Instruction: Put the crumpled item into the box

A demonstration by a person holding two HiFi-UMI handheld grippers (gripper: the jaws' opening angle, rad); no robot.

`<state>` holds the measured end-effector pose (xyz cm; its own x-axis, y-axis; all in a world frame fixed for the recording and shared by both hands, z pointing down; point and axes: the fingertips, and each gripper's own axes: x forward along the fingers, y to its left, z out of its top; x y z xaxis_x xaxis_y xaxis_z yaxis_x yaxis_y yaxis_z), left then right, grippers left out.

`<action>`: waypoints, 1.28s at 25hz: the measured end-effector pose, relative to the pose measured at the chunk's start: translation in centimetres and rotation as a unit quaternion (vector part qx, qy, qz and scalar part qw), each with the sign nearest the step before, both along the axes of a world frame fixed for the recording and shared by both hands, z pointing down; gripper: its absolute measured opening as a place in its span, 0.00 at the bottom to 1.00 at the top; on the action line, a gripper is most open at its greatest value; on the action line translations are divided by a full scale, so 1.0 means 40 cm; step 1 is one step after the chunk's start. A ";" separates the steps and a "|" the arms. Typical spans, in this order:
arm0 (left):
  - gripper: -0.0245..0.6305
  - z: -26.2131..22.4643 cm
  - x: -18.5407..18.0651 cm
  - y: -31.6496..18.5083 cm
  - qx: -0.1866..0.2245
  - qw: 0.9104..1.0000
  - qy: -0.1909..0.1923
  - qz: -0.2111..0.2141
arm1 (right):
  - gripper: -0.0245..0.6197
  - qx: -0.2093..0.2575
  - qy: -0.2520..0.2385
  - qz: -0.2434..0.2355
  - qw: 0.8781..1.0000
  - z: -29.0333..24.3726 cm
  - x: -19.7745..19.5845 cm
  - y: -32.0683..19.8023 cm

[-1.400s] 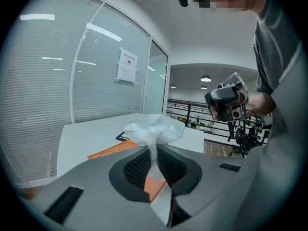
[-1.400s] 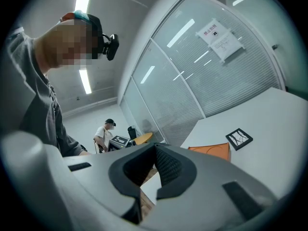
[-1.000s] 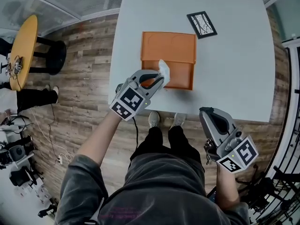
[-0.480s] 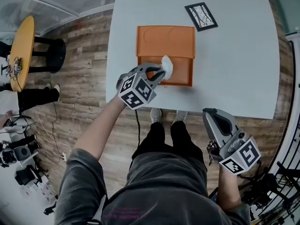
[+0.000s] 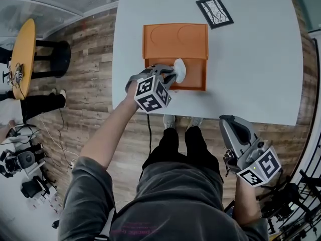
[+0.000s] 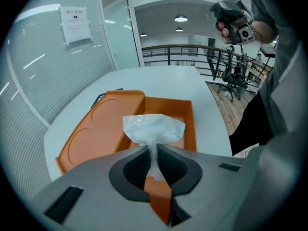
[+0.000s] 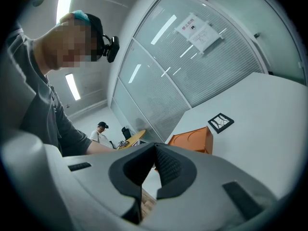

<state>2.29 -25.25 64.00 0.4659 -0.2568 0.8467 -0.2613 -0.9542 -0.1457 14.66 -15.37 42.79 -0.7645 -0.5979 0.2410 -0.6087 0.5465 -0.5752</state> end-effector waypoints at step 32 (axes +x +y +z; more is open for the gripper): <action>0.18 0.106 0.013 0.009 0.023 0.991 -0.117 0.057 | 0.05 -0.003 0.000 0.012 1.000 0.007 0.033 -0.008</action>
<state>2.80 -24.90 68.23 0.2861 -0.2556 0.9235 -0.1064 -0.9663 -0.2345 15.97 -15.71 43.08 -0.7501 -0.6147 0.2440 -0.6212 0.5283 -0.5788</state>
